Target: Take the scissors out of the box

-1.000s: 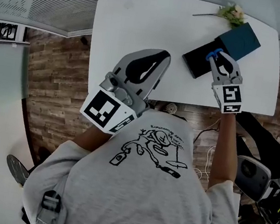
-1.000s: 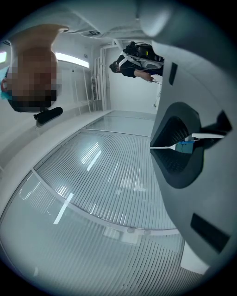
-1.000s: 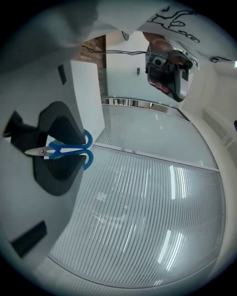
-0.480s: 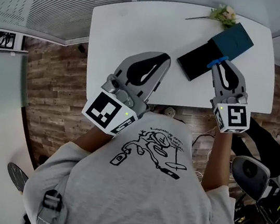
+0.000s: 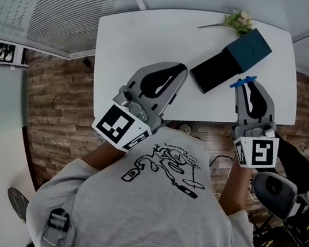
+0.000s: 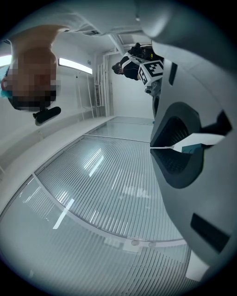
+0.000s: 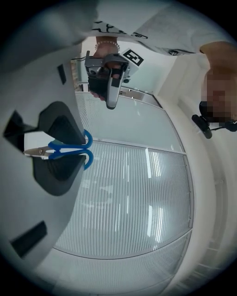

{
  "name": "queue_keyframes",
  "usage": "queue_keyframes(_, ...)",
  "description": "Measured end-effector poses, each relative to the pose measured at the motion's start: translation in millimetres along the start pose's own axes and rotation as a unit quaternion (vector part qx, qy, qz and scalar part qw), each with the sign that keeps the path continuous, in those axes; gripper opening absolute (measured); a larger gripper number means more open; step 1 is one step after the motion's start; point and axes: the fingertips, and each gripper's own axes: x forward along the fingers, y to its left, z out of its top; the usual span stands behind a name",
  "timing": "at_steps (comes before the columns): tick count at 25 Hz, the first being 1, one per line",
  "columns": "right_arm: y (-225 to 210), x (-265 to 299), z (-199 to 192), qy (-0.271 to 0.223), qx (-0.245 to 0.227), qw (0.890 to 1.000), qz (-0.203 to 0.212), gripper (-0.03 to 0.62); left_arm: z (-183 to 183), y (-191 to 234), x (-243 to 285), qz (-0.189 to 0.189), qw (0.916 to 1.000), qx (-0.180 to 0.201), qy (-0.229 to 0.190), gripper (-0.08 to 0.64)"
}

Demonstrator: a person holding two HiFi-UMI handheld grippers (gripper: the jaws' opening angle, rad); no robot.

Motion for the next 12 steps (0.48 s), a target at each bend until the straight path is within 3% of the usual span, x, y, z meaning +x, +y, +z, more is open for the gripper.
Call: queue_keyframes(12, 0.5, -68.1, 38.6, -0.024, 0.027, 0.999, -0.019, 0.08, 4.5, -30.5, 11.1, -0.01, 0.9999, 0.011, -0.005, 0.028)
